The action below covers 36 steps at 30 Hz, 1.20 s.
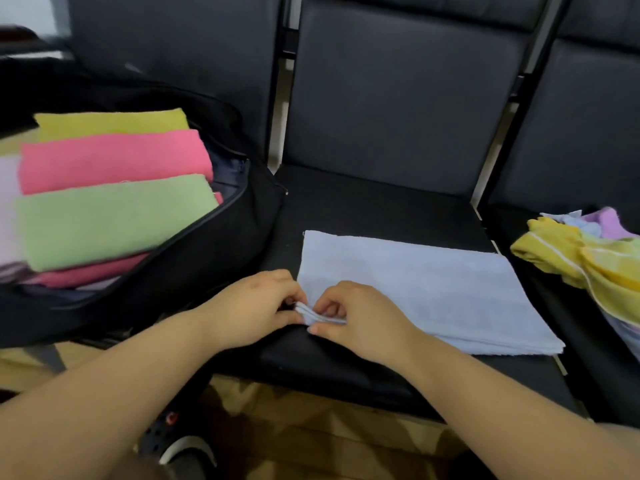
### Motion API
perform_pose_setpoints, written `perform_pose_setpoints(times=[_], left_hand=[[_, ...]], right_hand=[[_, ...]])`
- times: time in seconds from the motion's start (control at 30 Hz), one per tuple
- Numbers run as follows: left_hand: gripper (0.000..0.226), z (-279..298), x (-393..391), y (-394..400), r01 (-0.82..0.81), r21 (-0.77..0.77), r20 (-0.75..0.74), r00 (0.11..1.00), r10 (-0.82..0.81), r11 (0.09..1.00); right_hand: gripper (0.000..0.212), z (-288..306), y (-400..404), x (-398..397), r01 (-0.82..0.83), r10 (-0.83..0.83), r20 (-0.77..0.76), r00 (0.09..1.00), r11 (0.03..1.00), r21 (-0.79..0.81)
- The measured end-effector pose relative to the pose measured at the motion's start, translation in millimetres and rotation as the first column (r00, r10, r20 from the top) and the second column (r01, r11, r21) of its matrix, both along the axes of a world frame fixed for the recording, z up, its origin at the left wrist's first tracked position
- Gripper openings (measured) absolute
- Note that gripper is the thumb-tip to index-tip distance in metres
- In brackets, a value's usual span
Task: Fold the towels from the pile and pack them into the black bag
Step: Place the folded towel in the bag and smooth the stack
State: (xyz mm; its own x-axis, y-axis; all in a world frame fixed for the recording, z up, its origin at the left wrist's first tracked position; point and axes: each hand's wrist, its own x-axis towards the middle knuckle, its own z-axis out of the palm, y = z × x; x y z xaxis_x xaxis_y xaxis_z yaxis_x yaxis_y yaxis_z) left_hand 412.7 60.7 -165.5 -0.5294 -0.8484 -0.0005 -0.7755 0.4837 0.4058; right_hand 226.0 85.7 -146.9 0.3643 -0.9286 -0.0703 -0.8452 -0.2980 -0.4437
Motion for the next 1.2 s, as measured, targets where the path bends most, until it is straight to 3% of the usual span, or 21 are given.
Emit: perform_pose_setpoints(times=[0.07, 0.17, 0.3, 0.43, 0.5, 0.57, 0.63, 0.7, 0.87, 1.0, 1.03, 1.1, 1.2], left_hand=[[0.026, -1.7, -3.5, 3.0, 0.009, -0.084, 0.064, 0.998, -0.004, 0.996], [0.024, 6.8, -2.5, 3.8, 0.006, -0.008, 0.067, 0.998, -0.005, 1.0], [0.016, 22.3, 0.3, 6.7, 0.031, 0.189, -0.112, 0.994, -0.01, 0.982], [0.043, 31.4, 0.7, 5.3, 0.057, 0.256, -0.279, 0.96, 0.017, 0.965], [0.053, 35.7, 2.9, 1.7, 0.074, 0.24, -0.239, 0.971, -0.015, 0.968], [0.06, 36.9, 4.8, -5.0, 0.094, 0.177, -0.1, 0.992, -0.077, 0.98], [0.048, 38.4, 5.5, -13.4, 0.079, 0.12, 0.02, 0.996, -0.082, 0.99], [0.029, 42.8, 6.0, -21.0, 0.04, 0.109, 0.042, 0.998, -0.045, 0.993], [0.014, 65.8, 1.9, -34.1, -0.017, 0.21, -0.172, 0.984, 0.054, 0.978], [0.054, 76.7, -21.2, -44.5, -0.04, 0.198, -0.439, 0.89, 0.125, 0.979], [0.055, 77.3, -30.5, -46.2, -0.06, 0.172, -0.495, 0.858, 0.139, 0.983], [0.035, 81.5, -53.9, -45.4, -0.12, 0.127, -0.58, 0.796, 0.172, 0.985], [0.006, 85.8, -91.5, -42.6, -0.172, 0.091, -0.682, 0.707, 0.188, 0.981]], right_hand=[[0.029, -0.4, 0.2, 1.9, 0.011, -0.011, -0.004, 1.0, 1.0, -0.001], [0.028, -0.6, 4.3, 4.4, -0.002, 0.002, 0.01, 1.0, 1.0, -0.005], [0.026, -0.3, 13.1, 8.7, -0.093, 0.092, -0.03, 0.995, 0.995, -0.028], [0.036, 13.0, 15.0, -1.7, -0.065, 0.059, 0.129, 0.99, 0.997, 0.047], [0.034, 26.2, 15.4, -12.5, -0.028, -0.002, 0.238, 0.971, 0.992, 0.124], [0.029, 41.7, 17.7, -25.3, -0.003, -0.07, 0.336, 0.939, 0.977, 0.212], [0.023, 57.7, 21.6, -39.5, -0.025, -0.126, 0.453, 0.883, 0.949, 0.314], [0.02, 70.3, 25.7, -54.8, -0.064, -0.165, 0.543, 0.823, 0.924, 0.378], [0.012, 76.7, 32.0, -97.7, -0.043, -0.224, 0.609, 0.761, 0.919, 0.391], [0.008, 77.6, 34.6, -130.7, 0.0, -0.24, 0.598, 0.764, 0.928, 0.373], [0.007, 78.3, 34.7, -139.2, 0.014, -0.236, 0.593, 0.769, 0.935, 0.354], [0.013, 81.1, 34.4, -155.5, 0.062, -0.245, 0.587, 0.771, 0.947, 0.314], [0.041, 85.1, 34.5, -176.2, 0.136, -0.256, 0.535, 0.805, 0.958, 0.254]])
